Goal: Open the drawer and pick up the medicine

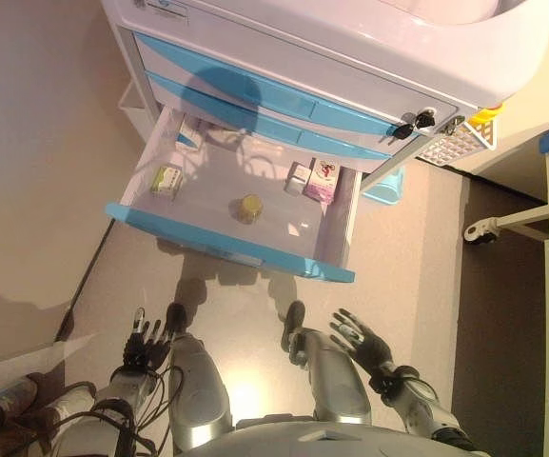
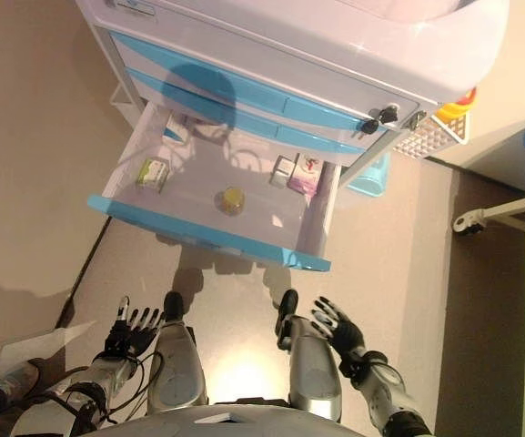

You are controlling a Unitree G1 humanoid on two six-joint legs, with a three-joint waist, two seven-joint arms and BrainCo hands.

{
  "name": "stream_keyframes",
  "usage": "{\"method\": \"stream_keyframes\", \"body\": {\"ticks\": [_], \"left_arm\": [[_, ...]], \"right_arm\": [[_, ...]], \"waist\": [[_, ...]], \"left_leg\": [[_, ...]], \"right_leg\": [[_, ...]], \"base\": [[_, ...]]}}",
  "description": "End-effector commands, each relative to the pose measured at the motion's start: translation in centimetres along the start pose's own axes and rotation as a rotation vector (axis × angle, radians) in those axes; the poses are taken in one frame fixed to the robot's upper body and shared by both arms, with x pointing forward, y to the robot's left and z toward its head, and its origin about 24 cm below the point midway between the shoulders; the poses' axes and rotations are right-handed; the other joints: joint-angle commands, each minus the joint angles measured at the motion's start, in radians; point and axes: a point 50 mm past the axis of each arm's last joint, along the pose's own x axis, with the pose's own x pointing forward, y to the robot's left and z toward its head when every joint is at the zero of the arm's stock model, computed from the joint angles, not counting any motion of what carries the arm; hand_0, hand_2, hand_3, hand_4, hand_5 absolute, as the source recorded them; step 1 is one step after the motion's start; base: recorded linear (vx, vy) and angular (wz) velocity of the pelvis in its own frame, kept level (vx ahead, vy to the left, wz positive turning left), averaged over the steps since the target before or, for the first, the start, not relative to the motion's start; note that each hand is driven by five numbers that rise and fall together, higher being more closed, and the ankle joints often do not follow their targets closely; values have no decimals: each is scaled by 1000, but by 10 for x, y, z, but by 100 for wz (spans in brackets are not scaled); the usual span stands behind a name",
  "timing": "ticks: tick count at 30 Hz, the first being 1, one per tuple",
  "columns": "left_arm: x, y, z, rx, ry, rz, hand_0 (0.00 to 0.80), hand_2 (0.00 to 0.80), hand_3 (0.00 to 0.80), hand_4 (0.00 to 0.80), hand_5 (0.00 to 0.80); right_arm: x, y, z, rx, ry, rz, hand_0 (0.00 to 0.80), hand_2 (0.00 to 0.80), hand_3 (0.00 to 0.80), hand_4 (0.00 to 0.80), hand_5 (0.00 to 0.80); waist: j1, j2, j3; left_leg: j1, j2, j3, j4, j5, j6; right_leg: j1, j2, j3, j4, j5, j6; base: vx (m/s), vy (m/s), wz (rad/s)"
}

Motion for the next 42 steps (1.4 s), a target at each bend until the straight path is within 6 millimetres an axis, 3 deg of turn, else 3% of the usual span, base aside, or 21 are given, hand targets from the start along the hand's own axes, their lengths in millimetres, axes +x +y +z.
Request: {"method": "stream_keyframes", "body": {"ticks": [1, 5, 9, 13, 15, 18, 19, 20, 26, 36, 42], "left_arm": [[-21, 16, 2, 263, -23, -53, 0, 0, 0, 0, 0], [-46, 32, -2, 369, -63, -116, 0, 0, 0, 0, 0], [-64, 40, -4, 403, -126, -146, 0, 0, 0, 0, 0], [-72, 47, -8, 386, -114, -132, 0, 0, 0, 0, 0], [-73, 51, -13, 375, -89, -128, 0, 0, 0, 0, 0], [-73, 53, -17, 396, -51, -118, 0, 0, 0, 0, 0], [-73, 53, -17, 396, -51, -118, 0, 0, 0, 0, 0], [-73, 53, -18, 419, -28, -127, 0, 0, 0, 0, 0], [-72, 50, -20, 493, 32, -174, 0, 0, 0, 0, 0], [-67, 42, -7, 554, 37, -190, 0, 0, 0, 0, 0], [-62, 34, -4, 582, 31, -218, 0, 0, 0, 0, 0]], "right_arm": [[-22, -22, 69, -24, -331, -197, 0, 0, 0, 0, 0], [-48, -31, 114, -61, -585, -268, 0, 0, 0, 0, 0], [-78, -22, 164, -232, -874, -287, 0, 0, 0, 0, 0], [-100, 1, 206, -466, -1078, -281, 0, 0, 0, 0, 0], [-111, 22, 228, -653, -1182, -248, 0, 0, 0, 0, 0], [-118, 48, 247, -836, -1224, -155, 0, 0, 0, 0, 0], [-118, 48, 247, -836, -1224, -155, 0, 0, 0, 0, 0], [-120, 65, 255, -932, -1225, -84, 0, 0, 0, 0, 0], [-110, 97, 249, -1140, -1158, 76, 0, 0, 0, 0, 0], [-78, 123, 225, -1281, -1028, 214, 0, 0, 0, 0, 0], [-68, 136, 215, -1328, -1037, 233, 0, 0, 0, 0, 0]], "waist": [[19, -9, -23], [44, 5, -42], [74, 17, -65], [98, 22, -88], [110, 27, -97], [126, 34, -106], [126, 34, -105], [136, 36, -109], [170, 40, -105], [216, 47, -71], [230, 51, -51]], "left_leg": [[2, -33, 33, 35, -4, 61], [41, -52, 42, -10, -4, 76], [78, -73, 48, -45, -10, 88], [98, -86, 45, -60, -15, 90], [105, -91, 43, -64, -17, 90], [109, -95, 34, -66, -18, 89], [109, -95, 34, -66, -18, 89], [112, -97, 27, -64, -18, 88], [105, -102, -3, -59, -14, 86], [79, -113, -49, -52, -4, 86], [61, -117, -66, -49, 0, 86]], "right_leg": [[66, -12, -4, -72, 50, 40], [102, -28, -7, -109, 64, 54], [144, -48, -18, -146, 73, 69], [172, -62, -34, -169, 79, 77], [181, -69, -40, -173, 81, 81], [191, -75, -47, -173, 78, 83], [191, -76, -47, -173, 78, 83], [196, -79, -51, -168, 74, 84], [205, -88, -73, -153, 66, 85], [202, -95, -103, -142, 70, 91], [192, -97, -109, -138, 72, 91]], "base": [[42, 2, 3], [45, 22, 4], [64, 47, 13], [66, 46, 20], [50, 59, 14], [38, 46, 17], [46, 43, 3], [41, 45, 2], [28, 17, 5], [-21, -16, 6], [-41, -21, -10]]}}
